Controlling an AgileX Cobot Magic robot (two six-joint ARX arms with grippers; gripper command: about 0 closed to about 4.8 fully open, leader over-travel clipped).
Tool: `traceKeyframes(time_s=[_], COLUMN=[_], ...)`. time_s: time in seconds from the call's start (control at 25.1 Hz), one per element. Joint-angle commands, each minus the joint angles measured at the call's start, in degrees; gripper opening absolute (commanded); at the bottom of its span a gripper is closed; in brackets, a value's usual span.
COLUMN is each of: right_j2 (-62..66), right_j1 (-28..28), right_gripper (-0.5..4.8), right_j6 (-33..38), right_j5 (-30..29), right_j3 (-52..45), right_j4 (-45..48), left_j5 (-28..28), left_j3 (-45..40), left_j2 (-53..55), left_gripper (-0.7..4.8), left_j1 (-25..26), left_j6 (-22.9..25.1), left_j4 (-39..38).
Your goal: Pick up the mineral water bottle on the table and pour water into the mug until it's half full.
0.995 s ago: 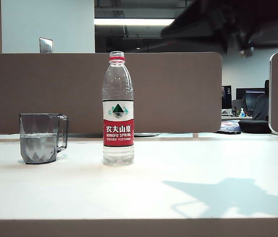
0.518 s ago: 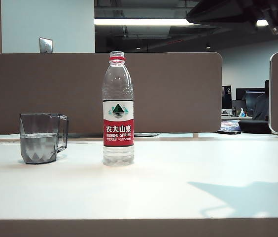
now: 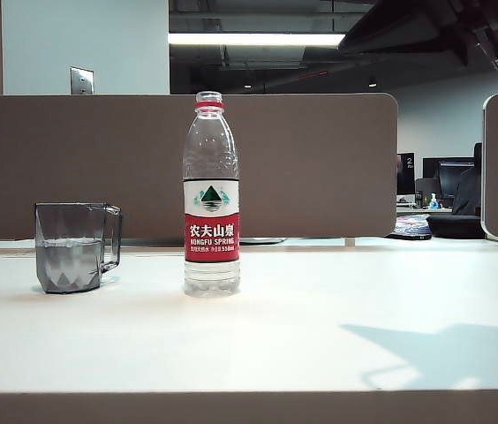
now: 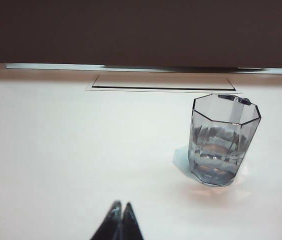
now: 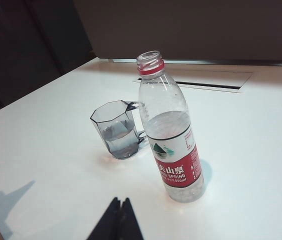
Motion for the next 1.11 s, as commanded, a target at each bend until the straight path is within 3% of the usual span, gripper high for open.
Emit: traceKeyframes(time_s=[0.04, 0.32, 0.4, 0.44, 0.48, 0.52, 0.68, 0.8, 1.0, 1.11], right_j2=[-0.7, -8.9, -14.5, -19.7, -25.2, -27.8, -35.8, -41.2, -47.5, -50.2], right_j1=[0.2, 0.0, -0.5, -2.1, -5.4, -7.9, -16.6, -22.3, -26.5, -27.6], right_gripper=[-0.06, -0.06, -0.06, -0.06, -0.06, -0.06, -0.06, -0.06, -0.06, -0.06], right_j6=[-0.2, -21.4, -26.0, -27.4, -26.6, -25.2, -18.1, -12.0, -10.4, -10.2], right_j5=[0.1, 0.5, 4.6, 10.2, 15.8, 17.3, 17.6, 13.0, 4.8, 3.7], right_j3=[0.2, 0.2, 0.1, -0.5, -2.3, -3.8, -10.4, -16.3, -22.4, -24.1], right_j4=[0.6, -6.0, -11.5, -15.9, -17.6, -16.9, -12.2, -10.1, -10.7, -12.4], left_j5=[0.3, 0.2, 0.3, 0.3, 0.2, 0.2, 0.3, 0.2, 0.3, 0.2], left_j3=[0.2, 0.2, 0.2, 0.2, 0.2, 0.2, 0.2, 0.2, 0.2, 0.2], left_j2=[0.0, 0.0, 0.0, 0.0, 0.0, 0.0, 0.0, 0.0, 0.0, 0.0], left_gripper=[-0.05, -0.05, -0.05, -0.05, -0.05, -0.05, -0.05, -0.05, -0.05, -0.05], left_j1=[0.0, 0.0, 0.0, 0.0, 0.0, 0.0, 0.0, 0.0, 0.0, 0.0], left_j6=[0.0, 0.0, 0.0, 0.0, 0.0, 0.0, 0.0, 0.0, 0.0, 0.0], left_j4=[0.5, 0.5, 0.5, 0.5, 0.5, 0.5, 0.5, 0.5, 0.5, 0.5])
